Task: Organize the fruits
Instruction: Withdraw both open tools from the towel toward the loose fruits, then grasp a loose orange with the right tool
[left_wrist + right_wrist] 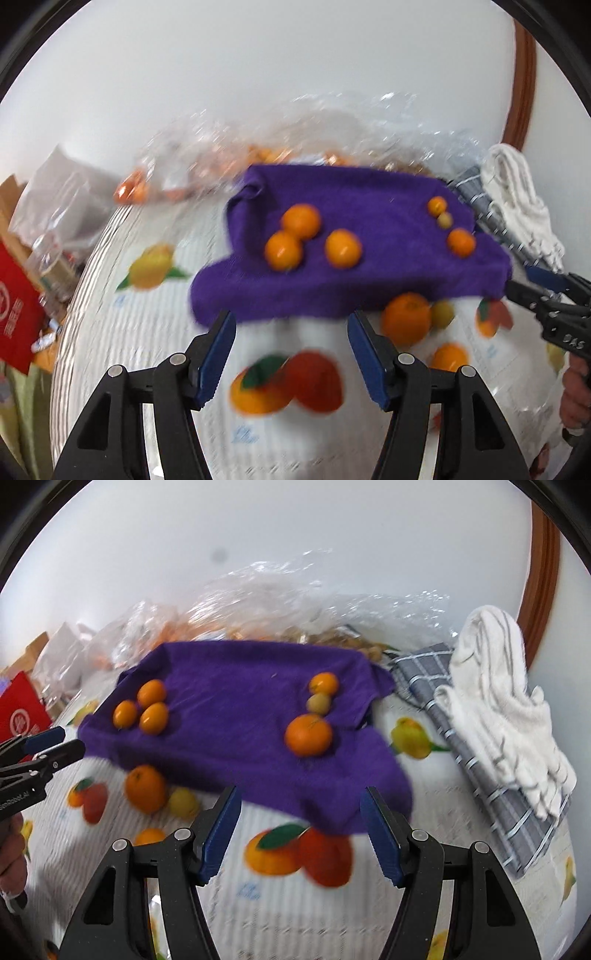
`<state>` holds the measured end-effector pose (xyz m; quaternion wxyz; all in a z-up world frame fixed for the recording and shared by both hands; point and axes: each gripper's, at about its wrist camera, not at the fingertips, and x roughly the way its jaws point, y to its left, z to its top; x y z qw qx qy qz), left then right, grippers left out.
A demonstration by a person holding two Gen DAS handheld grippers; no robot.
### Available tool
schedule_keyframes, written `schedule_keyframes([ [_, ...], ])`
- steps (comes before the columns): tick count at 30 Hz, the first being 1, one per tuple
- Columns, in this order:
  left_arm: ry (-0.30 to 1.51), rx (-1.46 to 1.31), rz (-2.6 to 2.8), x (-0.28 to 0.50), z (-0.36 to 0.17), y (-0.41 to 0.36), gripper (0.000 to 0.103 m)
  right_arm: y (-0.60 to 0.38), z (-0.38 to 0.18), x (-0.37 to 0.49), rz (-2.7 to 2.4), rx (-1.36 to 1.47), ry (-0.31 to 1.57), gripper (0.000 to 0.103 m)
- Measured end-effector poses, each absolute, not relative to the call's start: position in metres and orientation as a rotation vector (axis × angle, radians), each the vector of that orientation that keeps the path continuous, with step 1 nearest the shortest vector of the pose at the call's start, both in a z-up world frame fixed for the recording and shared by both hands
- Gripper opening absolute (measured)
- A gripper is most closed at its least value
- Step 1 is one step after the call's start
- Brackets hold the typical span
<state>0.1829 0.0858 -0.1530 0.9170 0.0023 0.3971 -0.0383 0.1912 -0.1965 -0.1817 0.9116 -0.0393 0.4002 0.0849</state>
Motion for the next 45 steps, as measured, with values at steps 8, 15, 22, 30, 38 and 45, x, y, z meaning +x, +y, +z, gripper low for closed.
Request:
schedule_keyframes([
  [8,0.872,0.027,0.021,0.168,-0.184,0.108,0.061,-0.18,-0.195,0.161,0.231,-0.09,0.818,0.067],
  [15,0.901,-0.021,0.042,0.166,-0.197,0.122,0.062,-0.183,-0.202,0.153,0.239,-0.05,0.825,0.067],
  [22,0.905,-0.043,0.043,0.167,-0.2,0.126,0.073,-0.173,-0.207,0.153,0.301,-0.009,0.836,0.064],
  [30,0.899,-0.061,0.028,0.166,-0.199,0.128,0.076,-0.132,-0.218,0.168,0.415,-0.041,0.89,0.063],
  [38,0.895,-0.078,0.023,0.167,-0.198,0.13,0.076,-0.11,-0.23,0.174,0.439,-0.101,0.911,0.04],
  [45,0.902,-0.074,0.044,0.167,-0.199,0.129,0.081,-0.135,-0.216,0.166,0.425,-0.074,0.875,0.035],
])
